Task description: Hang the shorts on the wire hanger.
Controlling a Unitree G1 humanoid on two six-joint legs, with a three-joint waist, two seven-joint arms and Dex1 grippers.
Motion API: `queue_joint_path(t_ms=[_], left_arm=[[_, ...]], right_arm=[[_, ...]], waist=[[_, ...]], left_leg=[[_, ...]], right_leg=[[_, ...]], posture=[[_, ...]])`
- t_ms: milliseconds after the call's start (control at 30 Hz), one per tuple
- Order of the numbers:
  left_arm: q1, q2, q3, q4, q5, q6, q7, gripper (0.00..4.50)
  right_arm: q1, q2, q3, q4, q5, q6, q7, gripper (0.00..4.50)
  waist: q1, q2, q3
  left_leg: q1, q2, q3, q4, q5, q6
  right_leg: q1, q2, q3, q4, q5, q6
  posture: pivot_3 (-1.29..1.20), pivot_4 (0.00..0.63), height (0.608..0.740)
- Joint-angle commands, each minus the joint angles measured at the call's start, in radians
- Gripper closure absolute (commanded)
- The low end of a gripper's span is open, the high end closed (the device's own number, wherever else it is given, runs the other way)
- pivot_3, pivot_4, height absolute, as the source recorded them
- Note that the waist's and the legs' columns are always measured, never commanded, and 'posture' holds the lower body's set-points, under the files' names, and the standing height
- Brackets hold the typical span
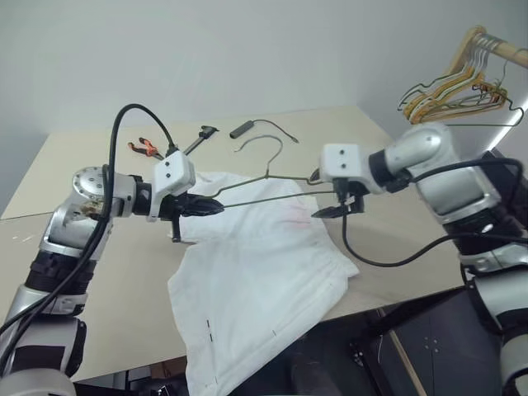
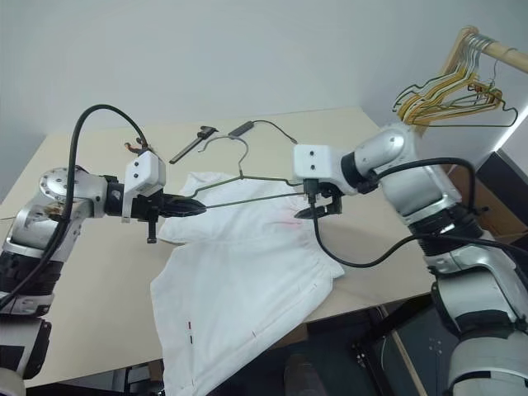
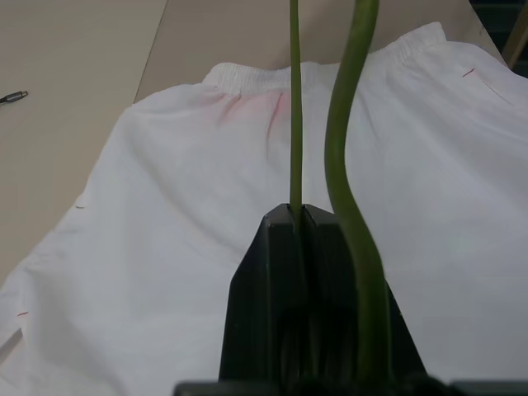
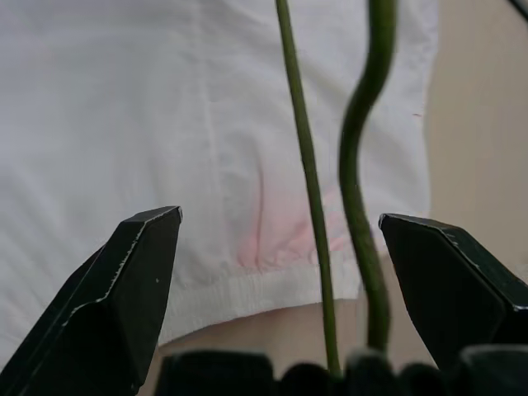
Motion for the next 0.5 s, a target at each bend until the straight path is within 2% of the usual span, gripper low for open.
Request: queue_joint_path(t_ms=[33, 333, 367, 500], left_arm=[[-0.003, 0.002, 0.02, -0.05, -0.004, -0.005, 0.01, 4.5], [0.008, 0.0, 0.008, -0.058, 0.009, -0.013, 0.016, 4.5], [0.006, -0.002, 0.002, -0.055, 0.015, -0.017, 0.018, 4.5], [0.0, -0.015, 0.0, -0.038, 0.017, -0.055, 0.003, 4.5]], right_arm=[[-0.053, 0.023, -0.012, 0.048, -0.05, -0.025, 0.005, 0.97], [-0.062, 0.041, -0.037, 0.04, -0.061, -0.034, 0.051, 4.22], [-0.056, 0.039, -0.037, 0.026, -0.059, -0.029, 0.059, 4.47], [-0.027, 0.032, -0.045, -0.014, -0.051, -0.01, 0.08, 4.47]], waist=[[0.001, 0.0, 0.0], [0.001, 0.0, 0.0], [0.001, 0.0, 0.0], [0.001, 0.0, 0.0]], left_leg=[[0.0, 0.0, 0.0, 0.0, 0.0, 0.0], [0.001, 0.0, -0.001, 0.001, 0.0, 0.0], [0.001, 0.0, -0.001, 0.001, 0.0, 0.0], [0.0, 0.0, -0.001, 0.0, 0.0, 0.0]], right_leg=[[0.0, 0.0, 0.0, 0.0, 0.0, 0.0], [0.001, 0.0, -0.001, 0.0, 0.0, 0.0], [0.001, 0.0, -0.001, 0.0, 0.0, 0.0], [0.001, 0.0, -0.001, 0.0, 0.0, 0.0]], posture=[[-0.1, 0.0, 0.74], [-0.11, 0.0, 0.74], [-0.11, 0.0, 0.74], [-0.12, 0.0, 0.74]])
